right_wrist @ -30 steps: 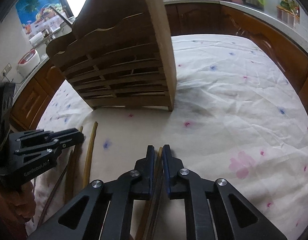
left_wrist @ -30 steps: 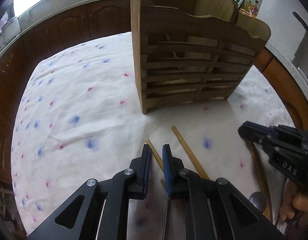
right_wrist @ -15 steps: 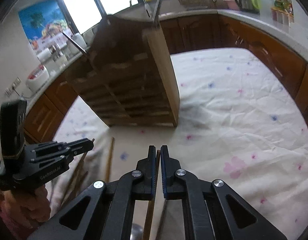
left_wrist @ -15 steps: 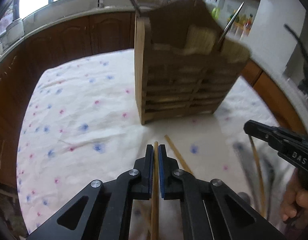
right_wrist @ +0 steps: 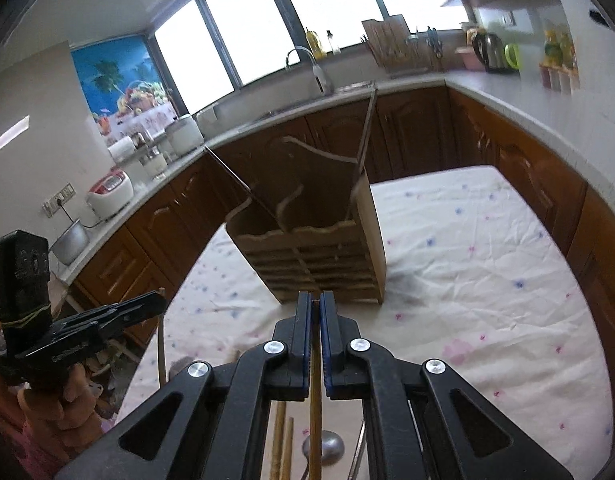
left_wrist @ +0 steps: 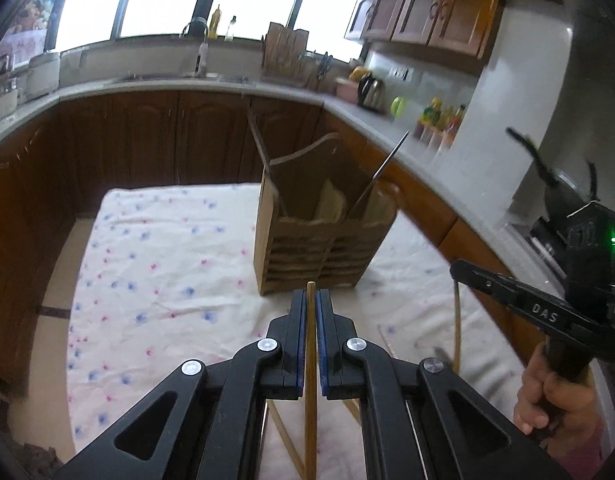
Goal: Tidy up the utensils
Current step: 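Lift both held chopsticks and carry them over the wooden utensil holder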
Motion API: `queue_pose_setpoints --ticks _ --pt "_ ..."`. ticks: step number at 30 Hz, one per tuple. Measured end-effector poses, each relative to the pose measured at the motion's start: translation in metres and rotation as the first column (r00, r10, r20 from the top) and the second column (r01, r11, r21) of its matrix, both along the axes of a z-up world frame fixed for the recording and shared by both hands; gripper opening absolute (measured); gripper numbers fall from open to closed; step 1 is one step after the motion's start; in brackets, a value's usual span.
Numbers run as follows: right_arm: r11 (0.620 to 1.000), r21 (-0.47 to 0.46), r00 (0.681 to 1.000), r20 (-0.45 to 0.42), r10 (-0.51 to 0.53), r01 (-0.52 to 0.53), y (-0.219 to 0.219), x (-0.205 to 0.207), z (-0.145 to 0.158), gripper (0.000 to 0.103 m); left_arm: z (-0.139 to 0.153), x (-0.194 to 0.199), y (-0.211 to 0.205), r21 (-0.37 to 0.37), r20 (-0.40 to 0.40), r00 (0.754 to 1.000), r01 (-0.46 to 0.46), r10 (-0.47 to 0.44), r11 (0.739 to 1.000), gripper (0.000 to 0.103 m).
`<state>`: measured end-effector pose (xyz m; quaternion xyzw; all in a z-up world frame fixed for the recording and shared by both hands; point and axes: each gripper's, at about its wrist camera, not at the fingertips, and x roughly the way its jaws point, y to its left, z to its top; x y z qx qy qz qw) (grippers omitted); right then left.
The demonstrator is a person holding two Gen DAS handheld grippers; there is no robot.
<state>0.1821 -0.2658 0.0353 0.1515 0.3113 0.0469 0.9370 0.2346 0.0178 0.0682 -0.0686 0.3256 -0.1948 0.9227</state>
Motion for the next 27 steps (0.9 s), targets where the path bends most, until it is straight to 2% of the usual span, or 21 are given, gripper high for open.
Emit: queue_pose_setpoints --ticks 13,19,27 --pt "0.999 -0.037 0.99 0.141 -0.023 0.029 0.006 -0.032 0.047 0.004 0.03 -0.053 0.023 -0.043 0.122 0.993 -0.004 0.009 0.999 0.003" --pt "0.998 -0.032 0.981 0.189 -0.042 0.049 0.005 -0.039 0.058 0.004 0.04 -0.061 0.029 -0.052 0.172 0.985 -0.024 0.032 0.998 0.003" --pt "0.997 -0.036 0.969 0.238 -0.062 0.072 0.003 -0.042 0.069 0.004 0.042 -0.062 0.036 -0.074 0.202 0.978 -0.046 0.061 0.996 0.003"
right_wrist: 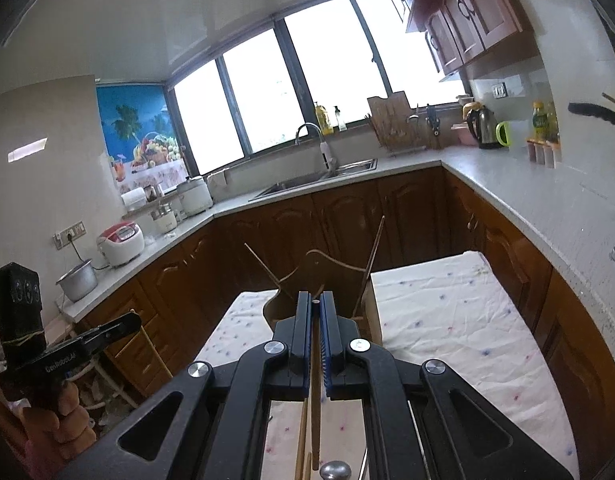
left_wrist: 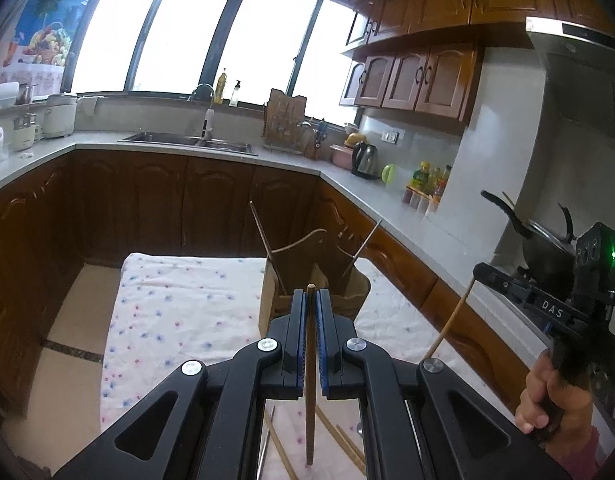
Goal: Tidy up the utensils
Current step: 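Lift both held chopsticks and carry them over the wooden utensil holder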
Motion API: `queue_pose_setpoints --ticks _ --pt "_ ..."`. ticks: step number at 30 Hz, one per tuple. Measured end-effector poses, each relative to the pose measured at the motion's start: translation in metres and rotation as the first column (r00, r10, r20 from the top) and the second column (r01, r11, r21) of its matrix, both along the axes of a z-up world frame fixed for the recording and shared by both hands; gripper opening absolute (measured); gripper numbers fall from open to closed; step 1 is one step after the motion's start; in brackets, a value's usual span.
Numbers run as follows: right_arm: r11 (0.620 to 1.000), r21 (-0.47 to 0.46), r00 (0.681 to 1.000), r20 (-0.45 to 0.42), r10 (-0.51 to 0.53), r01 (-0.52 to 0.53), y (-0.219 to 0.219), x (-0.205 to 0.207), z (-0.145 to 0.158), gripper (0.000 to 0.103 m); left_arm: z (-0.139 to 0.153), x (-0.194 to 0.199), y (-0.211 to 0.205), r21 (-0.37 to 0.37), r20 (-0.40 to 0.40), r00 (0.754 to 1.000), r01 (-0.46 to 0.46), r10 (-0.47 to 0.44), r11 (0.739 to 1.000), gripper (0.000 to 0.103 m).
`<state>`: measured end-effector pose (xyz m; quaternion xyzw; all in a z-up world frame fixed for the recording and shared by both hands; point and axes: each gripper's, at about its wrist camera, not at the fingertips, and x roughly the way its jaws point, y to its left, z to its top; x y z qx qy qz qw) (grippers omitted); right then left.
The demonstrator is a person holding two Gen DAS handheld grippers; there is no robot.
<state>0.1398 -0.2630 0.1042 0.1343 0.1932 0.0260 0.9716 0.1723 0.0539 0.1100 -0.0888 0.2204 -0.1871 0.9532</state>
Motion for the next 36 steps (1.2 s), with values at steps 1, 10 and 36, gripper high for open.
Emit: queue_pose_setpoints --ticks 1,10,36 --pt "1.0 0.0 1.0 0.003 -0.001 0.001 -0.001 0.001 0.0 0.004 0.0 0.0 0.001 -0.002 0.003 1.0 -0.002 0.002 1.0 0.003" --pt "1.0 0.013 0.999 0.039 -0.029 0.029 -0.009 0.005 0.006 0.004 0.003 0.004 0.006 -0.034 0.05 0.999 -0.011 0.013 0.999 0.003" --pt "0.989 0.052 0.957 0.248 -0.15 0.142 -0.055 0.092 0.07 0.004 -0.003 0.103 -0.015 -0.15 0.28 0.945 -0.131 0.169 0.98 0.003"
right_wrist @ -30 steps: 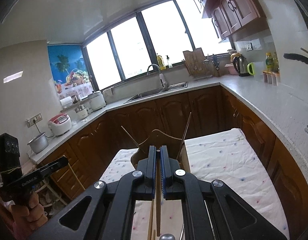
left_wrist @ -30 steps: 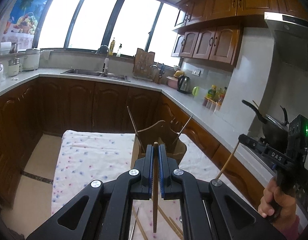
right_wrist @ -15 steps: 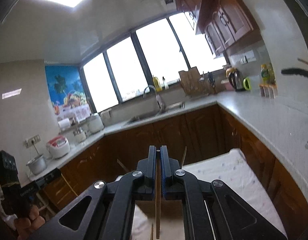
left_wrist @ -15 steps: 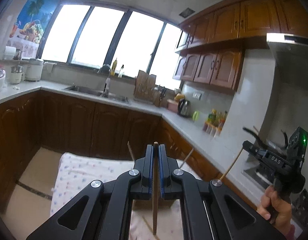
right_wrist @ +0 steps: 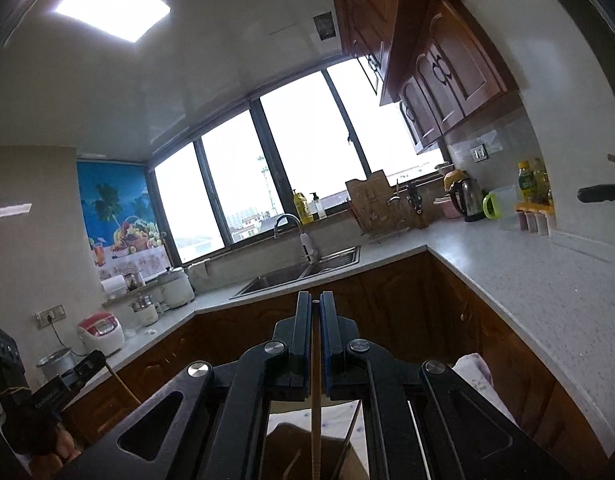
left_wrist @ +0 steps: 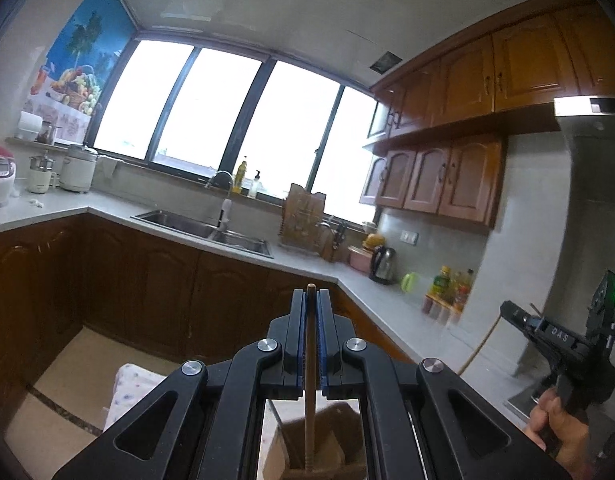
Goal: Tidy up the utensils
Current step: 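Lift both held chopsticks and carry them over the wooden utensil holder, then open both grippers to drop the chopsticks into the holder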
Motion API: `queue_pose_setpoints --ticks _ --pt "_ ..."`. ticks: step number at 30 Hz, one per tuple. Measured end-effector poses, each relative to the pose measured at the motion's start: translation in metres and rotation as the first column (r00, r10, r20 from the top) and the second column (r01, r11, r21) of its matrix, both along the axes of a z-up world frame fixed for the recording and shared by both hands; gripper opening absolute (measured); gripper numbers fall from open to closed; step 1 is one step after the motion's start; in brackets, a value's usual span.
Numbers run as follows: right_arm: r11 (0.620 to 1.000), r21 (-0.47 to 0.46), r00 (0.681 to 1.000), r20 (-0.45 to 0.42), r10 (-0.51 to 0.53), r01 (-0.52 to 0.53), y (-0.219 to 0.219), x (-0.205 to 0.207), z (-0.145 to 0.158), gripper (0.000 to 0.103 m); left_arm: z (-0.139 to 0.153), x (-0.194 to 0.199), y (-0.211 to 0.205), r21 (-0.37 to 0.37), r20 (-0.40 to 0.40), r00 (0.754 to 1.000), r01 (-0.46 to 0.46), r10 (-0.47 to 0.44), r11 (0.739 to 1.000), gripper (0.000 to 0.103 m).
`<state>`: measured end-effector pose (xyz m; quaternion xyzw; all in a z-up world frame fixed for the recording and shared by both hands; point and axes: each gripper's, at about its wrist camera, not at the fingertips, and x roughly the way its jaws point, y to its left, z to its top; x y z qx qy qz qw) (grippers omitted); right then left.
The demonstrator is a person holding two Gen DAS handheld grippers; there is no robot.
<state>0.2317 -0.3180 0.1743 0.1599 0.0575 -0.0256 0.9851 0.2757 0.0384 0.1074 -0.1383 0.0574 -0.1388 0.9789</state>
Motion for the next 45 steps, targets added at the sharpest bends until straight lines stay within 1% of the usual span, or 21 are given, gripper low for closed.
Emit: queue_pose_setpoints --ticks 4,7,10,11,15,18,20,22,24,28,32,33,34,35,37,38,39,41,42,44,45 --pt "1.0 -0.002 1.0 -0.026 -0.001 0.001 -0.002 0.015 -0.015 0.004 -0.019 0.018 -0.015 -0.01 0.003 1.0 -0.03 0.03 1.0 0.003" --pt "1.0 0.011 0.999 -0.049 -0.003 0.004 -0.004 0.024 -0.033 0.004 -0.035 0.027 -0.026 -0.018 -0.006 0.999 -0.045 0.045 0.999 0.003" --pt "0.999 0.032 0.997 -0.074 -0.004 0.006 -0.005 0.032 -0.055 0.004 -0.058 0.041 -0.037 -0.021 -0.038 0.997 -0.061 0.06 0.998 0.003" --pt "0.999 0.037 0.997 -0.083 -0.006 0.009 -0.006 0.034 -0.062 0.004 -0.06 0.045 -0.039 -0.021 -0.048 0.997 -0.064 0.063 0.998 0.003" --pt "0.998 0.055 0.994 -0.112 0.005 0.001 -0.005 0.039 -0.088 0.004 -0.085 0.065 -0.052 -0.027 -0.118 0.991 -0.06 0.057 0.998 0.003" --pt "0.998 0.064 0.991 -0.133 0.002 0.007 -0.006 0.042 -0.101 0.004 -0.097 0.076 -0.06 -0.017 -0.148 0.987 -0.057 0.054 0.998 0.003" --pt "0.998 0.065 0.991 -0.134 -0.01 0.018 -0.006 0.042 -0.107 0.004 -0.099 0.083 -0.063 -0.01 -0.166 0.985 -0.052 0.05 0.999 0.003" --pt "0.997 0.07 0.991 -0.133 -0.004 0.014 -0.008 0.043 -0.106 0.004 -0.101 0.09 -0.068 0.003 -0.173 0.984 -0.052 0.052 0.999 0.003" --pt "0.998 0.061 0.99 -0.144 -0.005 0.014 -0.008 0.044 -0.104 0.004 -0.092 0.092 -0.061 0.012 -0.177 0.983 -0.046 0.048 0.999 0.004" --pt "0.998 0.064 0.989 -0.151 0.004 0.006 -0.011 0.046 -0.103 0.004 -0.084 0.096 -0.057 0.013 -0.181 0.982 -0.043 0.045 0.999 0.004" --pt "0.998 0.062 0.988 -0.157 0.006 0.004 -0.01 0.047 -0.103 0.005 -0.084 0.092 -0.047 0.021 -0.183 0.982 -0.038 0.042 0.999 0.004" --pt "0.998 0.069 0.987 -0.161 0.013 -0.002 -0.01 0.047 -0.102 0.009 -0.084 0.092 -0.045 0.022 -0.186 0.982 -0.034 0.037 0.999 0.004" --pt "0.997 0.076 0.986 -0.165 0.016 -0.004 -0.011 0.048 -0.103 0.009 -0.084 0.092 -0.044 0.021 -0.191 0.981 -0.029 0.032 0.999 0.004" --pt "0.996 0.085 0.986 -0.168 0.02 -0.006 -0.012 0.048 -0.103 0.012 -0.087 0.09 -0.041 0.018 -0.198 0.98 -0.023 0.026 1.0 0.006" --pt "0.995 0.097 0.985 -0.17 0.021 -0.004 -0.014 0.046 -0.104 0.027 -0.09 0.088 -0.039 0.01 -0.21 0.978 -0.009 0.011 1.0 0.02" --pt "0.994 0.105 0.986 -0.164 0.025 -0.008 -0.015 0.044 -0.103 0.05 -0.088 0.087 -0.038 0.006 -0.215 0.976 -0.016 0.017 1.0 0.039" --pt "0.993 0.115 0.988 -0.15 0.028 -0.011 -0.017 0.039 -0.103 0.07 -0.087 0.084 -0.036 -0.001 -0.215 0.976 -0.025 0.024 1.0 0.057" --pt "0.993 0.118 0.991 -0.132 0.022 -0.006 -0.016 0.032 -0.102 0.081 -0.083 0.077 -0.033 -0.009 -0.2 0.979 -0.033 0.03 0.999 0.065" --pt "0.993 0.121 0.991 -0.13 0.027 -0.011 -0.016 0.029 -0.102 0.084 -0.082 0.075 -0.032 -0.006 -0.203 0.979 -0.033 0.031 0.999 0.073" --pt "0.991 0.132 0.991 -0.13 0.04 -0.022 -0.016 0.024 -0.103 0.087 -0.08 0.069 -0.03 0.001 -0.208 0.978 -0.032 0.031 1.0 0.079" --pt "0.99 0.138 0.99 -0.132 0.043 -0.025 -0.016 0.021 -0.103 0.09 -0.079 0.065 -0.028 0.006 -0.209 0.977 -0.031 0.032 1.0 0.08"
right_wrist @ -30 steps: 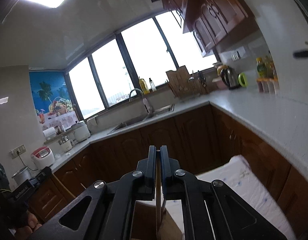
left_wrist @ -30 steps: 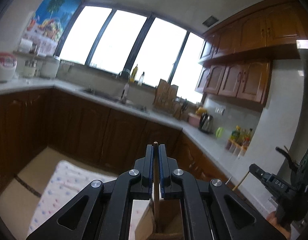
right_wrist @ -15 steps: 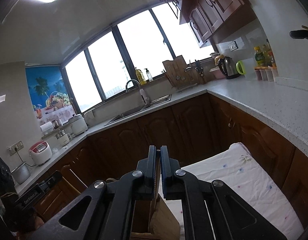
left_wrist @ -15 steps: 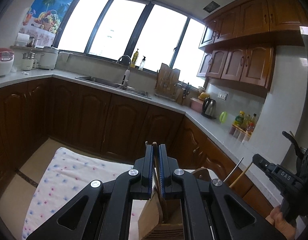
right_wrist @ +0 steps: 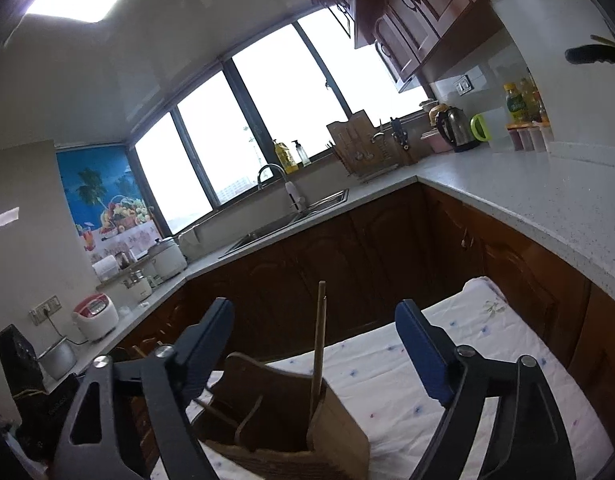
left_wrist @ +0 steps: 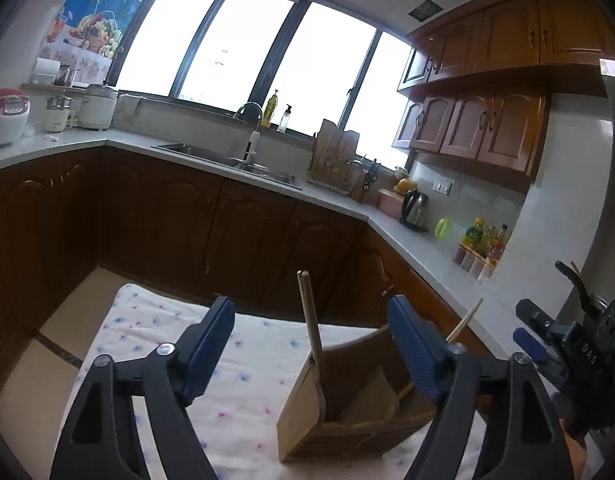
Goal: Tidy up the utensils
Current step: 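Open both grippers to drop the chopsticks into the holder, then move both grippers back down toward the fork, spoon and chopsticks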
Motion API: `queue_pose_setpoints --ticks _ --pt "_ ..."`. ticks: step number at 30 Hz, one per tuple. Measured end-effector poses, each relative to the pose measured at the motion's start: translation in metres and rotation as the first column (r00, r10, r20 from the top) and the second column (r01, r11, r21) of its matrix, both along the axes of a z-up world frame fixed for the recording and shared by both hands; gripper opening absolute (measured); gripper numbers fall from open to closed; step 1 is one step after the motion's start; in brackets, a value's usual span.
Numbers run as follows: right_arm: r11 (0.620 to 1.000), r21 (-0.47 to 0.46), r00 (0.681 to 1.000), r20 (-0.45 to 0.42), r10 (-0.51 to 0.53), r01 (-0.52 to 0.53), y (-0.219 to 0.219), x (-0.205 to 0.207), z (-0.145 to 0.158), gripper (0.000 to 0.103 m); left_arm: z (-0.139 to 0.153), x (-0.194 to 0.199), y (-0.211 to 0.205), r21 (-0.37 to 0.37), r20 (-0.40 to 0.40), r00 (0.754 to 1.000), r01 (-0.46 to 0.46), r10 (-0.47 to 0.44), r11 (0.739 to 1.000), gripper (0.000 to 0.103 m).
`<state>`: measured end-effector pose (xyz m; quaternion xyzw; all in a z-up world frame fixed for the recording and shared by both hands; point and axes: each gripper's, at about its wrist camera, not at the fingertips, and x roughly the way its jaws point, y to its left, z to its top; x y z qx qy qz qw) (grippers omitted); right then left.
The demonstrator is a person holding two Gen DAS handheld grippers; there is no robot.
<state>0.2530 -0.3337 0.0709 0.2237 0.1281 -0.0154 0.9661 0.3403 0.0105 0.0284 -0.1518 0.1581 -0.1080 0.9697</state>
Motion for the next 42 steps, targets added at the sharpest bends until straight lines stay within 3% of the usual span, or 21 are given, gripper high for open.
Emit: queue_pose_setpoints --ticks 8,28,42 --pt "0.999 0.026 1.0 -0.009 0.029 -0.029 0.006 -0.027 -0.004 0.097 0.001 -0.039 0.012 0.029 -0.029 1.0 -0.004 0.005 1.0 0.088" --pt "0.995 0.043 0.984 -0.153 0.092 -0.087 0.04 -0.109 -0.047 0.097 -0.002 -0.15 0.046 0.082 -0.18 0.983 -0.029 0.043 0.996 0.088" --pt "0.997 -0.01 0.971 -0.229 0.074 -0.079 0.055 -0.146 -0.072 0.097 -0.009 -0.184 0.039 0.112 -0.264 0.964 0.01 0.02 0.994 0.087"
